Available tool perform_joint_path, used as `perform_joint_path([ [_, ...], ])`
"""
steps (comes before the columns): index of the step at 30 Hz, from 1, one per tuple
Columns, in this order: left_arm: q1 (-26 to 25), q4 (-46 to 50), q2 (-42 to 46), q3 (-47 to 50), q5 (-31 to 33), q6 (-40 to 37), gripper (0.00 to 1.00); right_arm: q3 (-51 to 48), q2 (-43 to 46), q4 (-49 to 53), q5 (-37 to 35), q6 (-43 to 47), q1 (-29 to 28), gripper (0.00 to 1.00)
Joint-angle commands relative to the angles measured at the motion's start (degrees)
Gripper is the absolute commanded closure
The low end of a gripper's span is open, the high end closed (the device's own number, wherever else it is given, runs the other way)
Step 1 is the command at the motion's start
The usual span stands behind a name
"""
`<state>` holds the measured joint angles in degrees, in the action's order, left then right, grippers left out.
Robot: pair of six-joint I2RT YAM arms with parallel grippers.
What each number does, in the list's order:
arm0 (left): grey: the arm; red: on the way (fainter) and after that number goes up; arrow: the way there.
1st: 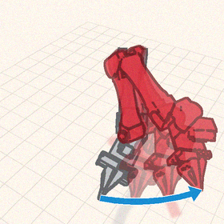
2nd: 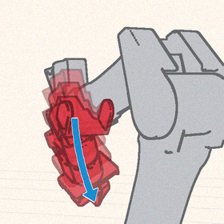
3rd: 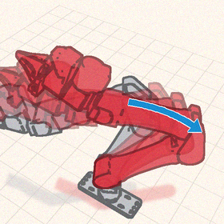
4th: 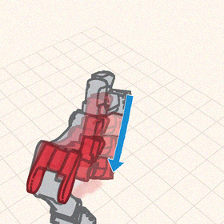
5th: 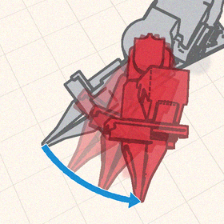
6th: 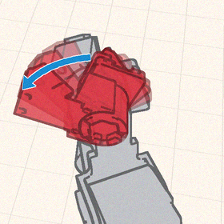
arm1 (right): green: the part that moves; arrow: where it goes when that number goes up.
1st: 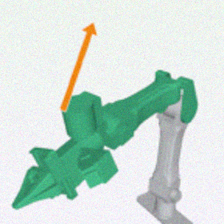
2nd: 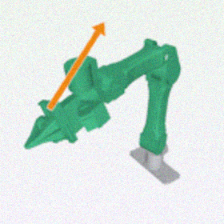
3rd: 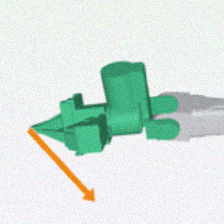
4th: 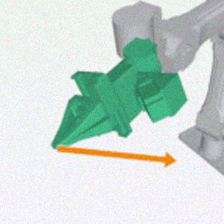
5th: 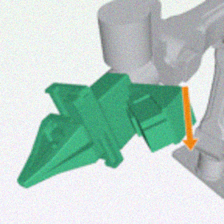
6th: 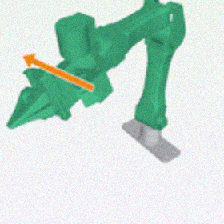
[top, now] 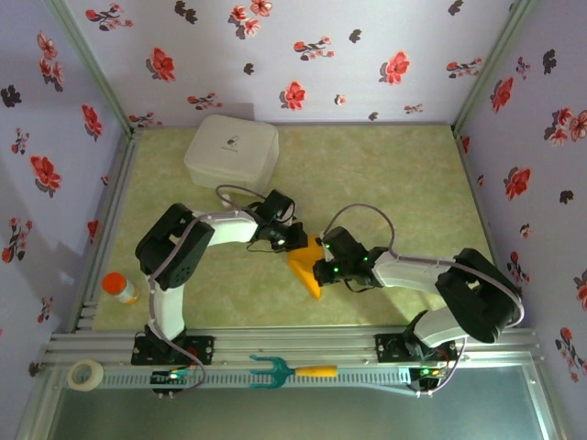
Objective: Fold a paper plane with a square sheet of paper (pick it up from the middle)
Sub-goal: Perform the third fold on the triangle at the bottom-center of the table.
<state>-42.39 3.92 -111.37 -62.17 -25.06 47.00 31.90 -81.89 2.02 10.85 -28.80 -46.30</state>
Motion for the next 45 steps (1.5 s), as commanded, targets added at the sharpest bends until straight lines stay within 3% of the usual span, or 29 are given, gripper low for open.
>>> perform_joint_path([
  [1, -0.22, 2.60, 0.95, 1.15, 1.69, 0.26, 0.89, 1.41, -0.73, 0.86, -1.01, -0.33, 0.43, 0.98],
  [45, -0.28, 2.32, 1.32, 1.68, 1.59, 0.28, 0.90, 1.50, -0.84, -0.09, 0.31, 0.50, 0.50, 0.98],
])
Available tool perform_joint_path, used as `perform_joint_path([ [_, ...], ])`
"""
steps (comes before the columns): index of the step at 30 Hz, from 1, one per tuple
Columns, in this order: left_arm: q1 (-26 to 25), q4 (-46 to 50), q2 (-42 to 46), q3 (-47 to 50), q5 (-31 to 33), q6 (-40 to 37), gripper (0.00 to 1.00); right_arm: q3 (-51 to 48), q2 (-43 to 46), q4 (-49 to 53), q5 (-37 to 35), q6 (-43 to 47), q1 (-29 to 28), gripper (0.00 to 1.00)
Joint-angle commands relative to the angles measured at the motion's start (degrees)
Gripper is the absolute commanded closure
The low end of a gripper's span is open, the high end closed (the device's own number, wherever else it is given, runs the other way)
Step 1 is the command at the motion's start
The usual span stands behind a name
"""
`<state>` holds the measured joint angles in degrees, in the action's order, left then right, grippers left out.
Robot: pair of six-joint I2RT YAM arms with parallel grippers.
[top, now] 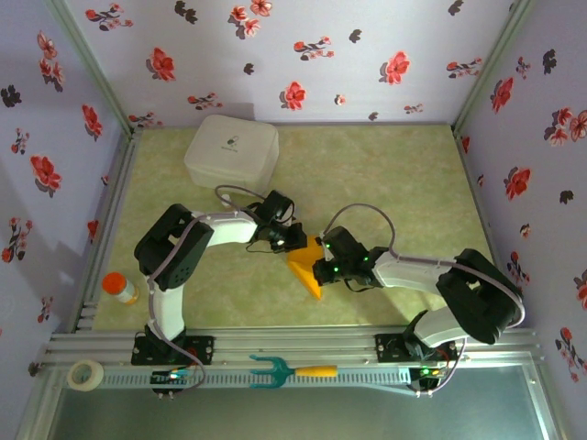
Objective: Fold a paper plane with a square sheet of paper (pick it up from the middle)
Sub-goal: Perform the third fold on the triangle at the bottom-center of the table.
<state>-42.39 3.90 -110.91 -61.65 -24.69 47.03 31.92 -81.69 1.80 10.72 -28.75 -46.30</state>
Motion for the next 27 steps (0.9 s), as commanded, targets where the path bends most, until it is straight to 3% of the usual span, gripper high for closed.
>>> perform_joint_path([
  [1, -0.23, 2.34, 0.82, 1.09, 1.23, 0.19, 0.90, 1.55, -1.15, 0.17, 0.46, 0.45, 0.47, 0.98],
  [27, 0.10, 2.98, 0.62, -0.02, 1.14, -0.18, 0.89, 2.18, 2.05, 1.06, 3.25, 1.33, 0.43, 0.98],
])
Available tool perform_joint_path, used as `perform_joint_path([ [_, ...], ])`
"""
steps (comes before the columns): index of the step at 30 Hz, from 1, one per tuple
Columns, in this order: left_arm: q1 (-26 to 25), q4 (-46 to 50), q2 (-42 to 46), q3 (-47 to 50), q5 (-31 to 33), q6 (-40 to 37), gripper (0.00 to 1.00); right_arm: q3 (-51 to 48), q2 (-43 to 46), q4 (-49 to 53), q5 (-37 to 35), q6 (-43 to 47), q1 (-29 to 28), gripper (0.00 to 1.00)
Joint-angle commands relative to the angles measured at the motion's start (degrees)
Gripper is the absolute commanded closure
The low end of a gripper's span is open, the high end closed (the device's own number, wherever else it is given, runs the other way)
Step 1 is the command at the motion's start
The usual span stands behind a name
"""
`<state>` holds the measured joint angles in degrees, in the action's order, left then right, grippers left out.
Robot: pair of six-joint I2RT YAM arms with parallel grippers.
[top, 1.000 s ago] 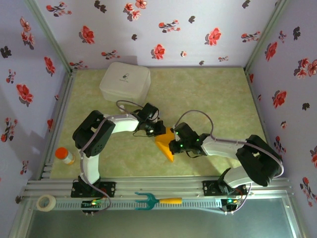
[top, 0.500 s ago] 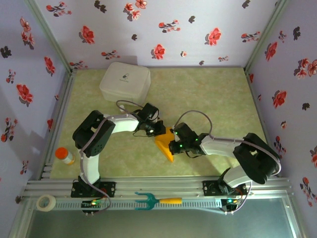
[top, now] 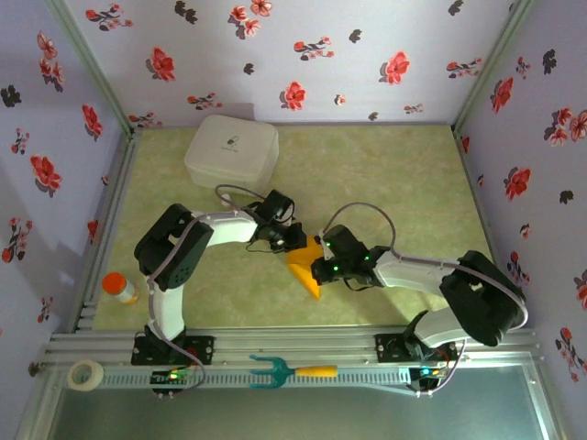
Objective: Fold a paper plane with a square sheet of paper (pick it up from the middle)
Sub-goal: Perform the third fold on the triangle at the bottom-center of the table.
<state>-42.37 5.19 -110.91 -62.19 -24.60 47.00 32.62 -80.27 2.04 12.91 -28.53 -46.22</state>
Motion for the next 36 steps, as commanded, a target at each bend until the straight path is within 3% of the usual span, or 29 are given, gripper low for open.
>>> perform_joint_path([
  [1, 0.04, 1.67, 0.62, 0.50, 1.09, -0.10, 0.89, 1.39, 0.33, 0.61, 1.06, 1.01, 0.36, 0.98],
  [36, 0.40, 3.07, 1.22, -1.57, 1.18, -1.49, 0.88, 0.69, -4.25, -0.65, -1.83, -0.25, 0.38, 0.98],
])
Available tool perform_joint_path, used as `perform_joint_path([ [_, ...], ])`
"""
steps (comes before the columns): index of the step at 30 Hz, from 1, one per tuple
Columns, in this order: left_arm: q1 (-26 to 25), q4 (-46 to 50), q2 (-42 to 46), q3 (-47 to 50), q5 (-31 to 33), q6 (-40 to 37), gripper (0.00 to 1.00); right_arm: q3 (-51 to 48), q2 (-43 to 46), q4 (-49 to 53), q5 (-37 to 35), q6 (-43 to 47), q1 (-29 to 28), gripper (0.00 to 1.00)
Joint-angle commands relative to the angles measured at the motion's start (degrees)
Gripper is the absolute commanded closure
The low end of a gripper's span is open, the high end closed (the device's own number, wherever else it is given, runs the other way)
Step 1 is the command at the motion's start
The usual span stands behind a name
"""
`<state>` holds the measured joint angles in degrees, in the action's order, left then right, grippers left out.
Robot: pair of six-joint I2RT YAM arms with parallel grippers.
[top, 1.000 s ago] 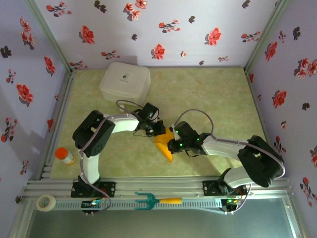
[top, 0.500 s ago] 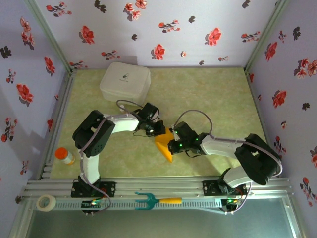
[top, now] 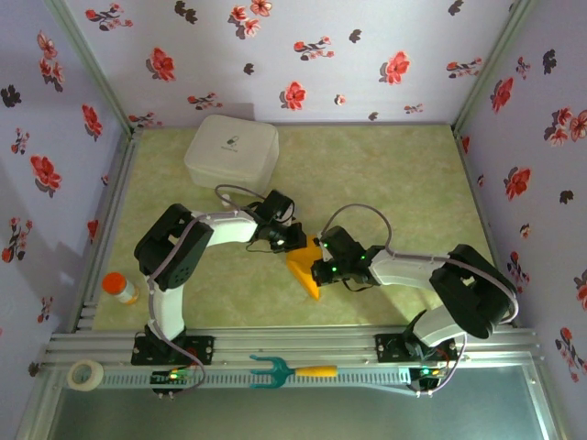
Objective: Fold a paper plane with a square sheet of paper (pick it up from the middle)
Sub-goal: Perform the third fold on the triangle at the bottom-center of the table.
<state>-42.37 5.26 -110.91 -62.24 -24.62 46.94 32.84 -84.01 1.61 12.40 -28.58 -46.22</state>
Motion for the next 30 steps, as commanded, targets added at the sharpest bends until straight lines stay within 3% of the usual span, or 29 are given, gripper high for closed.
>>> perform_joint_path([
  [1, 0.77, 3.45, 1.70, -2.16, 1.40, -1.70, 0.86, 0.47, -0.57, -0.34, -1.25, -0.24, 0.39, 0.98],
  [7, 3.16, 5.79, 6.16, -5.00, 3.36, -2.73, 0.76, 0.56, -1.38, -1.23, -1.14, -0.09, 0.42, 0.98],
  [11, 3.52, 5.44, 10.80, -1.99, 4.94, -1.86, 0.73, 0.65, -1.55, -1.17, -1.11, -0.07, 0.34, 0.98],
  [21, 1.30, -14.86, 21.52, 18.12, -1.40, 10.28, 0.99, 0.47, -1.25, -0.95, -1.68, -0.27, 0.34, 0.98],
  [30, -3.56, -31.60, 19.26, 27.01, -3.13, 19.24, 1.00, 0.38, -1.00, -0.46, -1.94, -0.51, 0.38, 0.98],
])
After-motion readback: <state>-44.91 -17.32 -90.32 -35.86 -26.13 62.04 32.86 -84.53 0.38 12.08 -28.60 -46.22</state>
